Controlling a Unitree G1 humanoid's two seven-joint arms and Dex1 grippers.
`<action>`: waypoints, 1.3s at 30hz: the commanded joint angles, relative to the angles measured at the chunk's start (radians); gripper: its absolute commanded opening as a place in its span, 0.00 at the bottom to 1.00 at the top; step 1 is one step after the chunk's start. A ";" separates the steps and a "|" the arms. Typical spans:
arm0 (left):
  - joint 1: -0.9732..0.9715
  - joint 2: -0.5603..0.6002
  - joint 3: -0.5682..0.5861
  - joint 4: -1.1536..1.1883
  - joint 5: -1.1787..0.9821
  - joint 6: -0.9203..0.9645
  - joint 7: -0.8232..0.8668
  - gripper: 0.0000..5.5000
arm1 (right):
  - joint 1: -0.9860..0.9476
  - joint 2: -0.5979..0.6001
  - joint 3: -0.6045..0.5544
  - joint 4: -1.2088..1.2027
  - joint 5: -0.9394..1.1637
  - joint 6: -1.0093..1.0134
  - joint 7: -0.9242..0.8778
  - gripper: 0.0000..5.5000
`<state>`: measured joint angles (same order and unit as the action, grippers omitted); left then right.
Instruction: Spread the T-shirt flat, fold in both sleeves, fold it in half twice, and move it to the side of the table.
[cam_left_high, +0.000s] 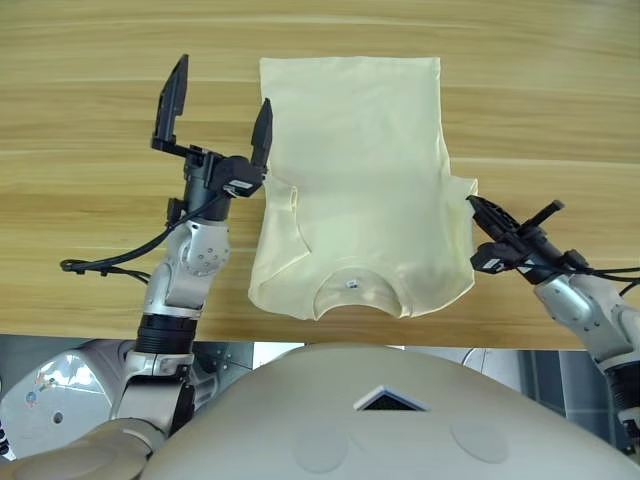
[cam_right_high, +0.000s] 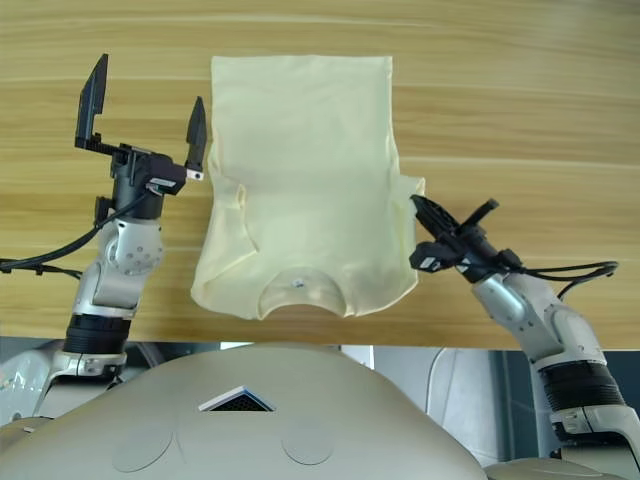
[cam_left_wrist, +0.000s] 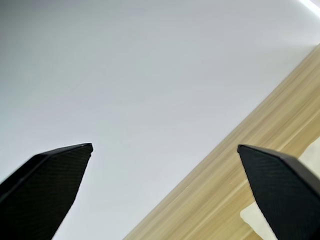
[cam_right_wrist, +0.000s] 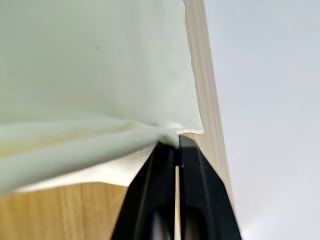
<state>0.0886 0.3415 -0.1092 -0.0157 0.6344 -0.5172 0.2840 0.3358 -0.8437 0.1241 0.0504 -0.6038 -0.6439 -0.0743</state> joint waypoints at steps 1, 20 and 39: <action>0.000 -0.004 -0.008 0.013 0.006 0.006 0.004 0.98 | -0.005 0.019 0.011 -0.038 0.027 -0.009 0.057 0.00; -0.011 -0.018 -0.037 0.033 0.024 0.005 0.018 0.98 | -0.063 0.074 0.104 0.043 -0.029 -0.051 0.152 0.00; -0.014 -0.019 -0.042 0.046 0.027 0.005 0.022 0.98 | -0.026 0.029 0.083 -0.014 0.038 -0.078 0.227 0.51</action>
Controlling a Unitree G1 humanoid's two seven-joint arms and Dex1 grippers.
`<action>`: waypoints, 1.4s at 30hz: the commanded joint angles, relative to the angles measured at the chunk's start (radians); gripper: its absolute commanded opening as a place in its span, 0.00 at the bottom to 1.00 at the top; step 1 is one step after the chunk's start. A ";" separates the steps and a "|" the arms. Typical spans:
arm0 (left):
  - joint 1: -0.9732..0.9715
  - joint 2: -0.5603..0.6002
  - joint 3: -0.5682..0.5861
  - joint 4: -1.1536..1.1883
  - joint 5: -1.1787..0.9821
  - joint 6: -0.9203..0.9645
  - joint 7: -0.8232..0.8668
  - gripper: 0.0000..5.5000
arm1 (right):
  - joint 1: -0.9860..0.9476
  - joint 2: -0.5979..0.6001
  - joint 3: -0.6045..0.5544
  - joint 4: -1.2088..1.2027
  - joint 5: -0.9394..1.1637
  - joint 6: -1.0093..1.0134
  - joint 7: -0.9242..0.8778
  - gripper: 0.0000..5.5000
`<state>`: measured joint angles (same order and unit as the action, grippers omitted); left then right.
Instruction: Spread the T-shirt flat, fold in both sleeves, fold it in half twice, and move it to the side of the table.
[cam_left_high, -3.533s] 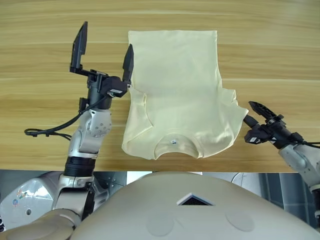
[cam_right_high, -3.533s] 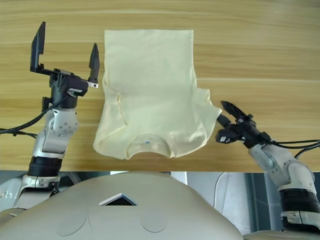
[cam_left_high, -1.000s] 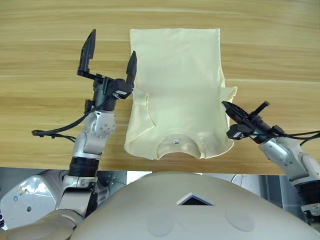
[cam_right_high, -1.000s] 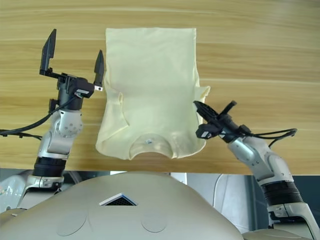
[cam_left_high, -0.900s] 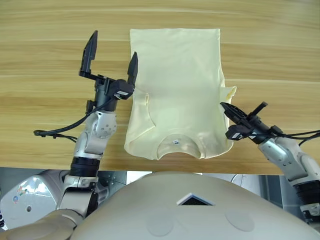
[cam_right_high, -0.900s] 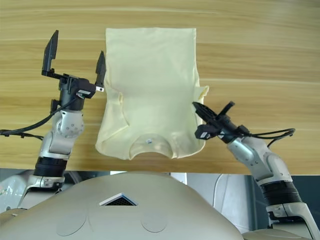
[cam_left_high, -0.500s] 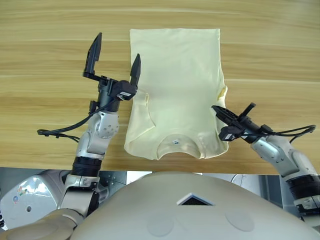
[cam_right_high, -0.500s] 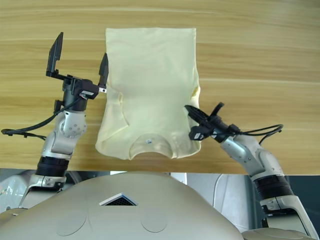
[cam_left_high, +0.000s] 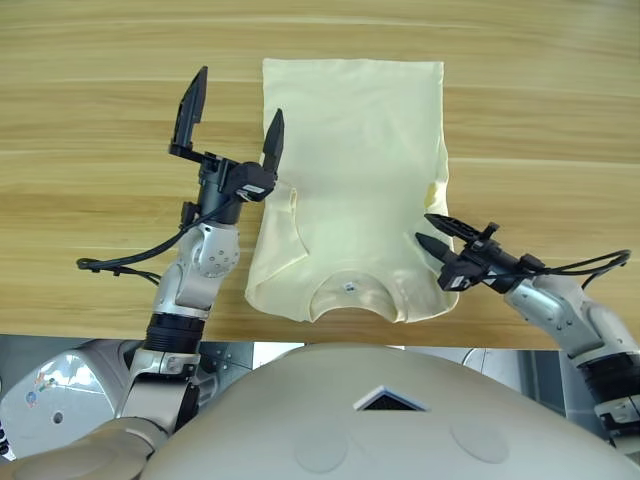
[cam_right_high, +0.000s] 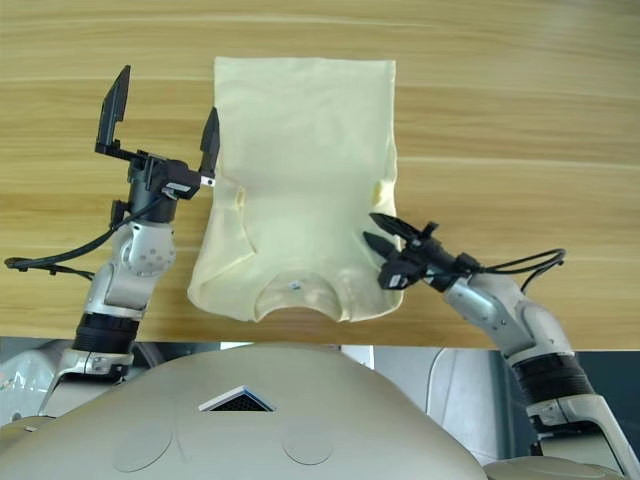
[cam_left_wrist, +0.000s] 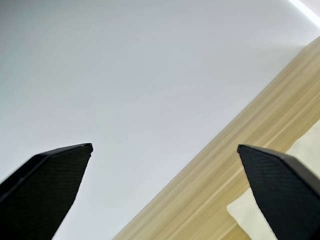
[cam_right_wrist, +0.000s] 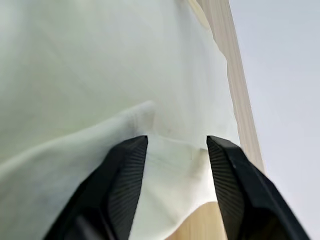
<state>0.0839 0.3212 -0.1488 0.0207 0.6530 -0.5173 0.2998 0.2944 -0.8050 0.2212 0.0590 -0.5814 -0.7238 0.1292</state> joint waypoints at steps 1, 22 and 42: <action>-0.011 0.003 -0.002 0.015 0.008 0.005 0.008 0.98 | 0.017 -0.005 -0.033 -0.048 0.078 -0.004 0.028 0.51; -0.026 -0.006 -0.016 0.053 0.019 0.004 0.027 0.98 | -0.367 0.248 0.049 0.400 -0.020 0.025 -0.104 0.51; -0.002 0.004 -0.012 0.041 0.011 -0.002 0.032 0.98 | -0.258 0.181 -0.107 0.011 0.285 0.013 -0.084 0.51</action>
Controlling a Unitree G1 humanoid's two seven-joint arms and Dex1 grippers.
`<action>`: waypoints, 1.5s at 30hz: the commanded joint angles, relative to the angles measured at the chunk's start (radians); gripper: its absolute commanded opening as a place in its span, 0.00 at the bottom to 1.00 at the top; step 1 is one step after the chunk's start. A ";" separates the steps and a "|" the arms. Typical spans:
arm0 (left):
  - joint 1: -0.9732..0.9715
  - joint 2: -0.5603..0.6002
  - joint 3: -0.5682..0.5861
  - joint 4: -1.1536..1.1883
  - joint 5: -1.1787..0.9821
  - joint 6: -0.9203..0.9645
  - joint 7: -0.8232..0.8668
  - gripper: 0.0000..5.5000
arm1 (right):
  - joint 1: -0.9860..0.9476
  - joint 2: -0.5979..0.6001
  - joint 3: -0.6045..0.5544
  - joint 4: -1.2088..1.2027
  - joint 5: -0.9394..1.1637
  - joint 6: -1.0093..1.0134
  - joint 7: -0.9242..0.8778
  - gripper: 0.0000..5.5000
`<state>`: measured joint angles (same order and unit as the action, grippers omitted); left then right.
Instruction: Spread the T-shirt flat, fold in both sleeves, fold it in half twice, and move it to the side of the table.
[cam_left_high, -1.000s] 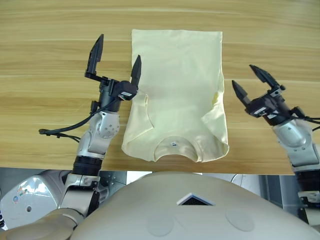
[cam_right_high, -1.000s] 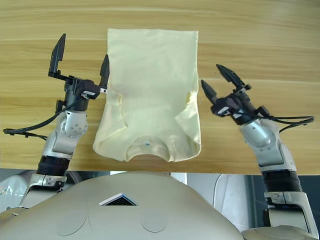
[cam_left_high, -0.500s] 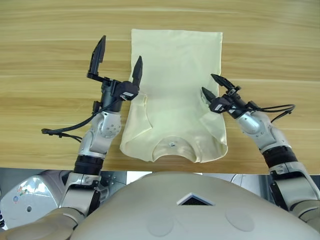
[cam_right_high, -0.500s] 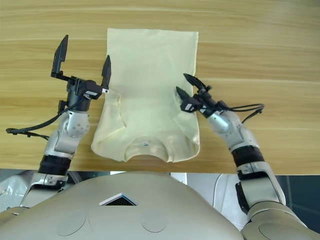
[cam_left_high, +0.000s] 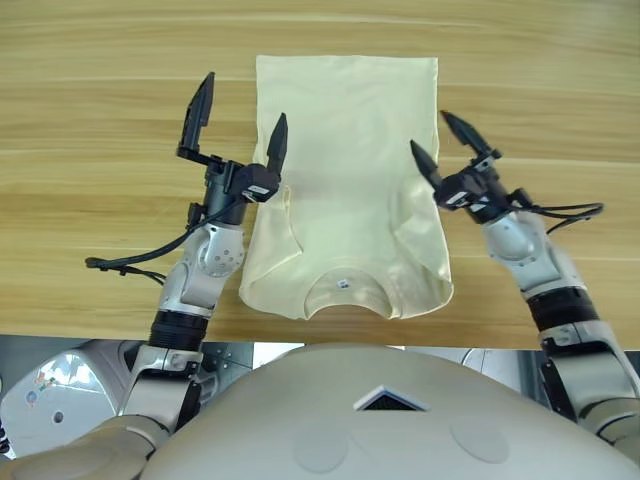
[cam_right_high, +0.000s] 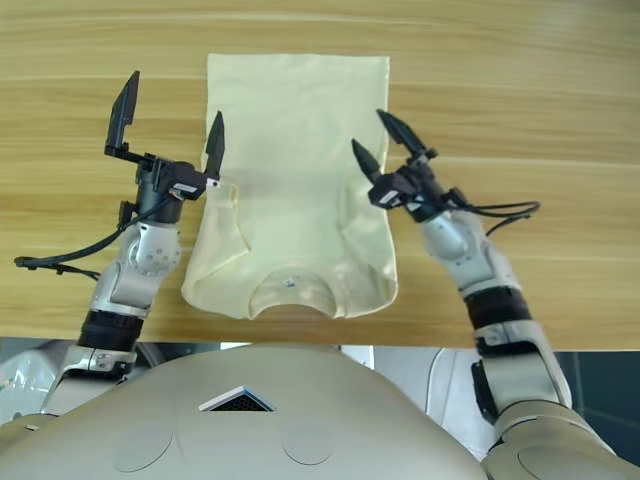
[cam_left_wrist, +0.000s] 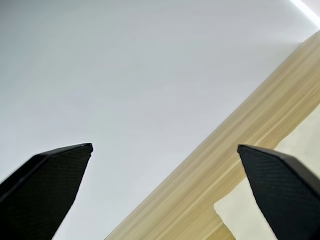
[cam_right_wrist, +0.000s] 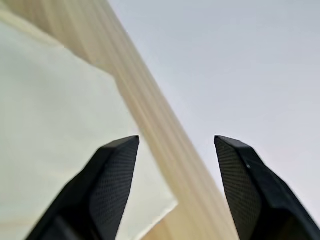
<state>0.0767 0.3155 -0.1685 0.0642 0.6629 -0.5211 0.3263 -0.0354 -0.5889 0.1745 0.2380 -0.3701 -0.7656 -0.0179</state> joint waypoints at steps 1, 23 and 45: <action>0.005 0.012 0.005 0.001 0.001 0.004 0.001 0.98 | 0.098 -0.038 -0.060 -0.204 0.075 0.067 0.082 0.51; -0.001 0.160 -0.248 0.206 0.124 0.133 -0.277 0.98 | 0.299 -0.041 -0.076 -0.018 -0.160 0.164 0.022 0.51; 0.078 0.103 -0.032 -0.082 0.057 0.155 0.004 0.98 | 0.274 0.009 -0.026 -0.189 -0.248 0.207 0.034 0.51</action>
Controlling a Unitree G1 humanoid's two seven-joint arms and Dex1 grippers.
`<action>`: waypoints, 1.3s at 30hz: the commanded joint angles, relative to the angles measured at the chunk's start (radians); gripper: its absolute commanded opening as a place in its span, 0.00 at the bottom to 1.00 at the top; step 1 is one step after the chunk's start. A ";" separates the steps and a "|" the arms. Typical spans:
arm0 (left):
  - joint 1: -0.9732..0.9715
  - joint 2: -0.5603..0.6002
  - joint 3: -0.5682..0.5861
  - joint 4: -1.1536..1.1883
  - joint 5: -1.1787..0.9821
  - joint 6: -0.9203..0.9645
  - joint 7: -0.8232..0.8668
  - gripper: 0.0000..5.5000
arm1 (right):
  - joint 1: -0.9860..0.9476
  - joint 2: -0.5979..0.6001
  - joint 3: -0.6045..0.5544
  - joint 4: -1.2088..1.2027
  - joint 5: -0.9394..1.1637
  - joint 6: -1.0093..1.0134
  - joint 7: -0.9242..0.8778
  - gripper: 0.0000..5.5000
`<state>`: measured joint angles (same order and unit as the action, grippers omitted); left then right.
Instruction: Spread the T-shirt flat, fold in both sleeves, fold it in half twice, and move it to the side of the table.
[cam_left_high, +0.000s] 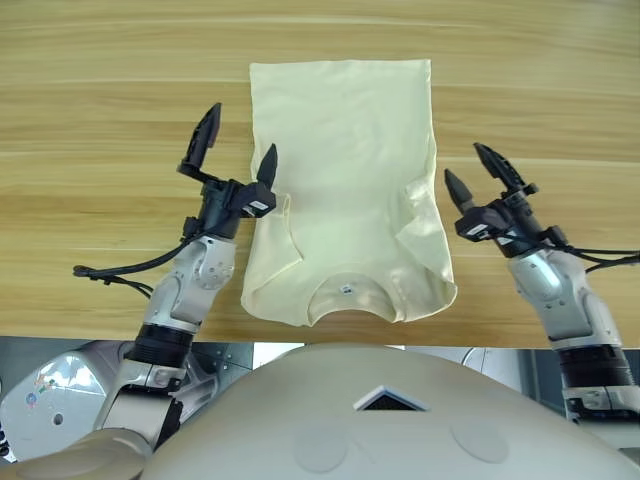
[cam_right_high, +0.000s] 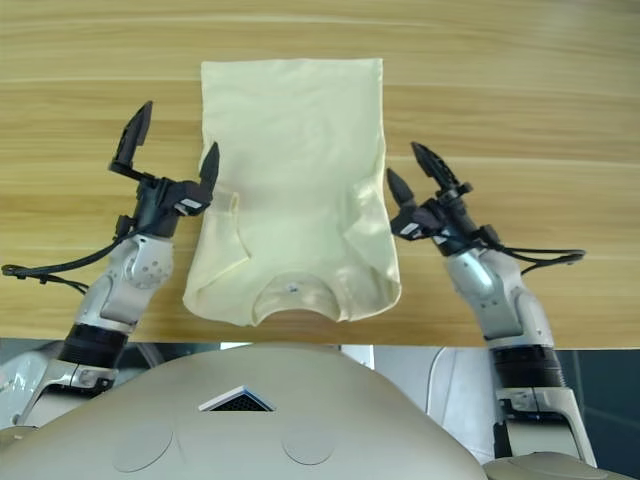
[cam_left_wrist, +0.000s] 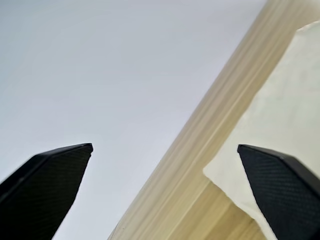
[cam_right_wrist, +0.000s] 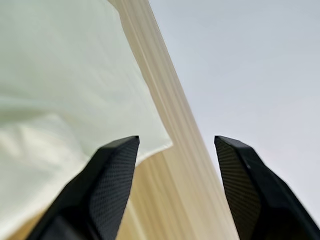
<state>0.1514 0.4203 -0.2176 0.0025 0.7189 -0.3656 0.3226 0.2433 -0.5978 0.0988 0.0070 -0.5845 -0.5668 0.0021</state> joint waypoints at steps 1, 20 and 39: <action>0.005 -0.001 0.022 -0.022 0.001 0.001 0.009 0.98 | -0.005 0.020 0.063 0.057 -0.043 0.012 0.012 0.51; 0.044 0.070 -0.104 0.059 0.022 -0.068 -0.187 0.98 | -0.001 -0.009 0.067 0.121 -0.047 0.015 -0.049 0.51; 0.054 0.107 -0.079 0.079 0.042 -0.043 -0.160 0.98 | 0.103 -0.020 0.029 0.081 0.034 -0.037 0.018 0.51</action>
<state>0.1913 0.5126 -0.2975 0.0711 0.7434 -0.4295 0.1783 0.3491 -0.6171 0.1106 0.0825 -0.5326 -0.6087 0.0051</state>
